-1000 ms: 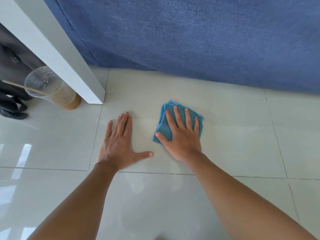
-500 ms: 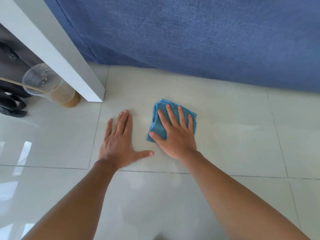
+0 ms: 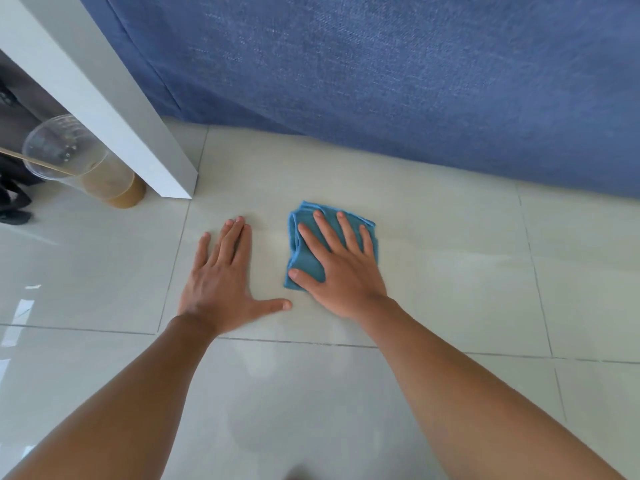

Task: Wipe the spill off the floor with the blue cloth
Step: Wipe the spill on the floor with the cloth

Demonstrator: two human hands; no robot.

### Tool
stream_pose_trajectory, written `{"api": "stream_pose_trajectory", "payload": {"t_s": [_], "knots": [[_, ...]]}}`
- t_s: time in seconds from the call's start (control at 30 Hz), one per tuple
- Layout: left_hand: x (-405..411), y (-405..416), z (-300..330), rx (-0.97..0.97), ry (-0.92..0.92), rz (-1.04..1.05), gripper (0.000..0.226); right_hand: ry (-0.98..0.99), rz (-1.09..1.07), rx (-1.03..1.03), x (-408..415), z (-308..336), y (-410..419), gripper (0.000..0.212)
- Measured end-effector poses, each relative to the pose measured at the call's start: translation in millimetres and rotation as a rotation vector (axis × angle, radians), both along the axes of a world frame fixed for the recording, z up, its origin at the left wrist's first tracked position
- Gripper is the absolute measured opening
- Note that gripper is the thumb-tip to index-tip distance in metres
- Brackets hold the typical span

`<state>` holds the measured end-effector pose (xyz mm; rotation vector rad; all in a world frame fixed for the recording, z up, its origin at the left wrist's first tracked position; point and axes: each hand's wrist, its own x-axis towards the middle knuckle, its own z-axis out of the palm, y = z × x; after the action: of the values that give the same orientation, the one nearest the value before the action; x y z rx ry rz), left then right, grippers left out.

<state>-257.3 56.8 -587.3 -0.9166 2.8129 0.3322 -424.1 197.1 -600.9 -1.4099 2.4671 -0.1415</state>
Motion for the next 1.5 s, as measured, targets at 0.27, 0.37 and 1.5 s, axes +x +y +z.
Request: {"api": "stream_pose_trajectory", "payload": {"t_s": [0.27, 0.37, 1.5], "knots": [[1, 2, 1, -0.007, 0.014, 0.013, 0.146, 0.047, -0.137, 0.047, -27, 4, 58, 0.083], [1, 3, 2, -0.008, 0.009, 0.016, 0.146, 0.039, -0.219, 0.043, 5, 3, 77, 0.086], [4, 0, 6, 0.070, -0.062, -0.035, 0.164, -0.115, -0.210, 0.058, 44, 8, -8, 0.105]]}}
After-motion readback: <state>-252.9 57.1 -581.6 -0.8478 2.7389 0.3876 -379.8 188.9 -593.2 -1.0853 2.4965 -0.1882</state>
